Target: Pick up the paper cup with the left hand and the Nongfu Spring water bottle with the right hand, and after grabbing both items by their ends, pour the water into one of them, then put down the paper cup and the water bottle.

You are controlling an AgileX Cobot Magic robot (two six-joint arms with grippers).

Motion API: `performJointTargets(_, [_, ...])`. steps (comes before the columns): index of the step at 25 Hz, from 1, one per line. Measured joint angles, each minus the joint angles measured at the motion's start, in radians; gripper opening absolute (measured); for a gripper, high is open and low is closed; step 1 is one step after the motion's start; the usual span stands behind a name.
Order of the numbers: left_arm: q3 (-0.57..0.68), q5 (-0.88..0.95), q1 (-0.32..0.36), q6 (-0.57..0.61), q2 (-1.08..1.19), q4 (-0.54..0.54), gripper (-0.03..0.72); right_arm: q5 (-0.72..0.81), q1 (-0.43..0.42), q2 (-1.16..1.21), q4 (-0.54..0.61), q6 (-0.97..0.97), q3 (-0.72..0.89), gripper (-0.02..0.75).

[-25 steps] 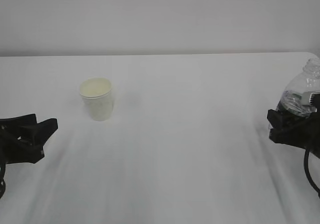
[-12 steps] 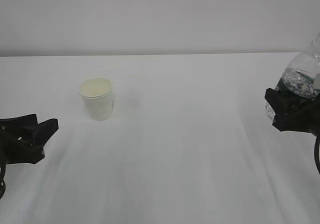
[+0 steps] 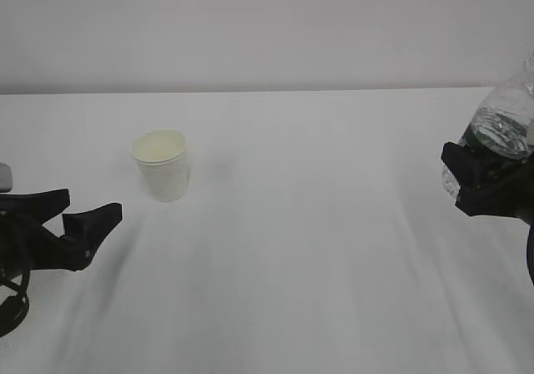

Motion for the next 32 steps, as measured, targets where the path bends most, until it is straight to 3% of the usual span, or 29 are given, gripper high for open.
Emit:
performJointTargets(16, [-0.274, 0.000, 0.000, 0.001, 0.319, 0.089, 0.667, 0.002, 0.000, 0.000, -0.011, 0.002, 0.000, 0.438])
performJointTargets(32, [-0.473, 0.000, 0.000, 0.001, 0.445, 0.108, 0.665, 0.004, 0.000, 0.000, -0.011, 0.002, 0.000, 0.438])
